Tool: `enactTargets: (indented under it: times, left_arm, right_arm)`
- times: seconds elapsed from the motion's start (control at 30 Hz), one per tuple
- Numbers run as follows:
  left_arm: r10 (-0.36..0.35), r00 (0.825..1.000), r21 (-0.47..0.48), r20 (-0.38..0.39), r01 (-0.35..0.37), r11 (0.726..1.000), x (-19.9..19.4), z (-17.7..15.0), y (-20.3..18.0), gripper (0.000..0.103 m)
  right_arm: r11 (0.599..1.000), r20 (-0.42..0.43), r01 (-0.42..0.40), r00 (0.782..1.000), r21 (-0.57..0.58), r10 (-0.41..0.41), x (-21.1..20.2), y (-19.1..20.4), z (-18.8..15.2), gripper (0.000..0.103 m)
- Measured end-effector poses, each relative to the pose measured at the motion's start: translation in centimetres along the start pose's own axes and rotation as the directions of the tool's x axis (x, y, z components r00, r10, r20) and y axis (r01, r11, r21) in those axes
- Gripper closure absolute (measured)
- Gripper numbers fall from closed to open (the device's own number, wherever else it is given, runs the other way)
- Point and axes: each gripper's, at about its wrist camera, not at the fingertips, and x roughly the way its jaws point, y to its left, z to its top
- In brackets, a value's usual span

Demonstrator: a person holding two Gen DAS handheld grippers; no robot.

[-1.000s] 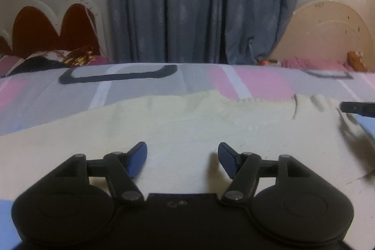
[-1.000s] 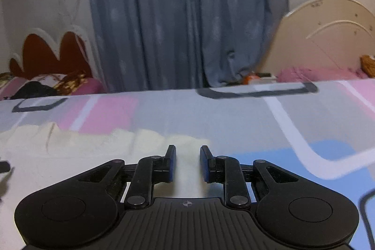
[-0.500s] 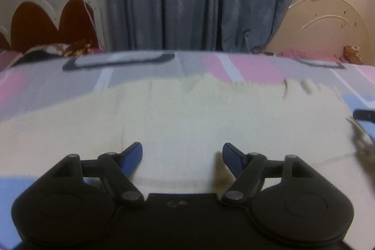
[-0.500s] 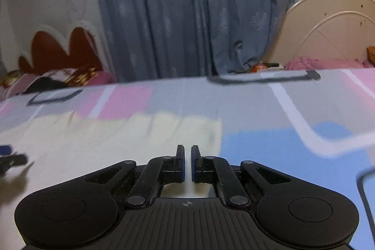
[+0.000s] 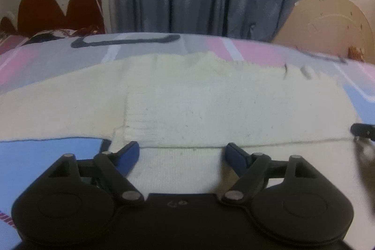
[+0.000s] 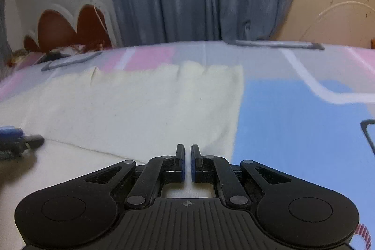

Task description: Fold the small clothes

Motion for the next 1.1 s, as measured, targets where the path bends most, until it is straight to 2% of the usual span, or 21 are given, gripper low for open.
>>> enactTargets:
  times: [0.07,0.13,0.2,0.27,0.33,0.4,0.53,0.67,0.73,0.77,0.8,0.83,0.97,1.1]
  left_arm:
    - [-0.007,1.000,-0.001,-0.003,0.007,1.000,0.2,-0.1,0.3,0.023]
    - [-0.012,1.000,-0.003,-0.023,0.012,1.000,0.7,-0.1,0.7,0.021]
    - [-0.014,1.000,-0.026,-0.007,0.014,1.000,0.0,0.1,1.2,0.030]
    - [-0.006,1.000,-0.053,0.022,0.008,0.999,-0.9,-0.1,2.2,0.030]
    - [-0.021,1.000,-0.092,0.015,0.022,0.995,-1.1,-0.1,3.6,0.032]
    - [-0.035,0.999,-0.110,0.018,0.037,0.993,-0.8,0.4,4.5,0.044]
    - [-0.086,0.996,-0.127,0.016,0.087,0.988,1.4,2.5,6.0,0.048]
    - [-0.116,0.993,-0.101,-0.015,0.114,0.988,3.9,3.9,6.7,0.052]
    - [-0.134,0.991,-0.094,-0.009,0.133,0.987,4.1,4.1,6.7,0.060]
    - [-0.143,0.990,-0.088,-0.009,0.142,0.986,4.3,4.2,6.7,0.071]
    - [-0.146,0.989,-0.083,-0.005,0.145,0.986,4.5,4.4,6.7,0.088]
    - [-0.153,0.988,-0.079,-0.002,0.153,0.985,4.6,4.4,6.6,0.094]
    - [-0.139,0.989,-0.045,0.048,0.141,0.989,4.1,4.4,5.8,0.097]
    - [-0.147,0.983,-0.058,0.109,0.154,0.986,3.5,5.2,5.6,0.097]
  right_arm:
    - [0.998,0.047,-0.048,0.998,0.034,0.046,-1.0,0.3,0.4,0.099]
    - [0.999,0.023,-0.040,0.999,-0.016,0.040,-0.7,1.7,0.4,0.099]
    - [0.999,-0.041,-0.022,0.999,-0.026,0.020,0.4,2.4,0.2,0.099]
    - [1.000,-0.016,-0.028,0.999,0.005,0.028,0.0,2.3,0.2,0.099]
    - [0.999,-0.002,-0.041,0.999,0.026,0.041,-0.2,2.4,0.4,0.099]
    - [0.999,-0.011,-0.030,0.999,0.031,0.030,0.0,2.7,0.0,0.099]
    - [0.997,-0.005,-0.005,1.000,0.080,0.005,0.3,2.6,-0.1,0.099]
    - [0.991,0.025,0.042,0.999,0.125,-0.046,0.1,1.7,0.0,0.099]
    - [0.985,0.055,0.087,0.994,0.150,-0.096,0.4,0.8,0.3,0.099]
    - [0.980,0.064,0.109,0.991,0.165,-0.121,0.6,0.3,0.5,0.099]
    - [0.975,0.066,0.125,0.988,0.183,-0.139,0.9,-0.3,0.7,0.099]
    - [0.972,0.062,0.131,0.987,0.196,-0.146,1.2,-0.8,0.9,0.099]
    - [0.970,0.058,0.145,0.985,0.194,-0.159,1.6,-1.8,1.2,0.099]
    - [0.971,0.057,0.161,0.983,0.178,-0.173,1.0,-1.9,1.2,0.099]
